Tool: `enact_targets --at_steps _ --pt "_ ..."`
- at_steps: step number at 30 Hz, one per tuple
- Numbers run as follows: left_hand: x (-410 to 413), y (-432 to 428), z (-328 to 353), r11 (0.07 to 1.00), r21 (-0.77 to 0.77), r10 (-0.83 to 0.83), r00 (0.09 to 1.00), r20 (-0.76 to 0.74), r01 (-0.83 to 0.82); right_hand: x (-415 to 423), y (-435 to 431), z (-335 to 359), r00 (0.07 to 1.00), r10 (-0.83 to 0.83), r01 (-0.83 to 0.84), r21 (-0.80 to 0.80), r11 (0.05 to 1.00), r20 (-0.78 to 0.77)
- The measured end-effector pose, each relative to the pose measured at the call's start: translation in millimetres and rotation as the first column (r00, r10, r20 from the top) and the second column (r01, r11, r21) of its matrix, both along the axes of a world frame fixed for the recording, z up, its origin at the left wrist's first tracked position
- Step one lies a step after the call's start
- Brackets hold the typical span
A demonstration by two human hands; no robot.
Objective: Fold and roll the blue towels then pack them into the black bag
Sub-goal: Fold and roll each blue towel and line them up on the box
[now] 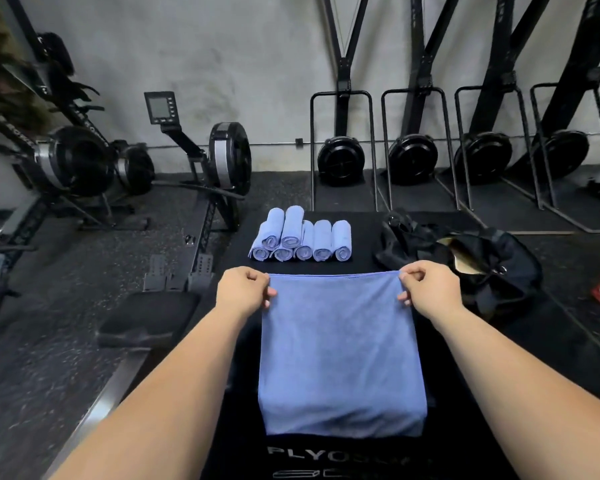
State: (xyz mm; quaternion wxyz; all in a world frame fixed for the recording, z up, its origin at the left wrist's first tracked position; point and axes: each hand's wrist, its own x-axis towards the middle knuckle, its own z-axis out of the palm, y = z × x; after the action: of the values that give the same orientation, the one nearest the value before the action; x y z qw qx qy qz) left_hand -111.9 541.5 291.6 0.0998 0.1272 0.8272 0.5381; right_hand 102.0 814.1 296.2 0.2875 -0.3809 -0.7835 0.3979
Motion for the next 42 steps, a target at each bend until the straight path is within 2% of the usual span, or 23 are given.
enact_targets --at_steps 2,5,8,11,13,15,17,20,23,26,30,33,35,36,39,42 --pt "-4 12 -6 0.994 0.092 0.052 0.996 0.067 -0.058 -11 2 -5 0.996 -0.049 0.044 -0.067 0.997 -0.068" --pt "-12 27 -20 0.976 0.19 0.078 0.988 0.131 -0.103 -28 7 -15 0.993 -0.087 0.081 -0.069 0.994 -0.084" --pt "-24 42 -38 0.986 0.165 0.02 0.996 0.085 -0.034 -46 16 -25 0.998 -0.05 0.048 -0.036 0.998 -0.04" --pt "-18 52 -56 0.981 0.022 -0.191 0.979 0.076 0.19 -59 15 -39 0.994 0.071 -0.065 -0.073 0.995 0.078" --pt "-4 54 -73 0.925 -0.152 -0.35 0.936 0.02 0.349 -64 4 -57 0.961 0.225 -0.205 -0.135 0.97 0.162" --pt "14 54 -97 0.841 -0.42 -0.435 0.888 -0.15 0.342 -64 -13 -87 0.893 0.302 -0.306 -0.043 0.951 0.333" --pt "27 55 -116 0.725 -0.64 -0.509 0.824 -0.25 0.254 -60 -29 -115 0.814 0.254 -0.377 0.142 0.916 0.522" --pt "27 58 -126 0.622 -0.758 -0.543 0.806 -0.236 0.197 -57 -38 -133 0.759 0.144 -0.419 0.307 0.855 0.635" --pt "16 64 -127 0.578 -0.792 -0.566 0.795 -0.216 0.196 -63 -26 -132 0.746 0.125 -0.419 0.315 0.852 0.654" --pt "7 70 -125 0.577 -0.792 -0.581 0.781 -0.229 0.197 -69 -15 -130 0.727 0.107 -0.421 0.317 0.85 0.678" --pt "6 71 -122 0.654 -0.734 -0.563 0.767 -0.308 0.185 -75 -15 -128 0.679 0.072 -0.431 0.318 0.844 0.731" --pt "13 69 -119 0.727 -0.678 -0.532 0.715 -0.453 0.111 -77 -30 -119 0.671 -0.012 -0.417 0.391 0.821 0.742" --pt "21 69 -118 0.74 -0.664 -0.546 0.677 -0.494 0.112 -77 -50 -115 0.703 0.032 -0.448 0.407 0.796 0.711" --pt "28 67 -119 0.743 -0.651 -0.555 0.687 -0.469 0.156 -73 -62 -117 0.709 0.09 -0.475 0.379 0.794 0.7" --pt "44 48 -130 0.681 -0.677 -0.621 0.709 -0.335 0.277 -54 -81 -128 0.692 0.195 -0.537 0.315 0.783 0.695" --pt "40 30 -133 0.598 -0.761 -0.668 0.682 -0.298 0.253 -40 -71 -130 0.721 0.196 -0.52 0.331 0.787 0.665"
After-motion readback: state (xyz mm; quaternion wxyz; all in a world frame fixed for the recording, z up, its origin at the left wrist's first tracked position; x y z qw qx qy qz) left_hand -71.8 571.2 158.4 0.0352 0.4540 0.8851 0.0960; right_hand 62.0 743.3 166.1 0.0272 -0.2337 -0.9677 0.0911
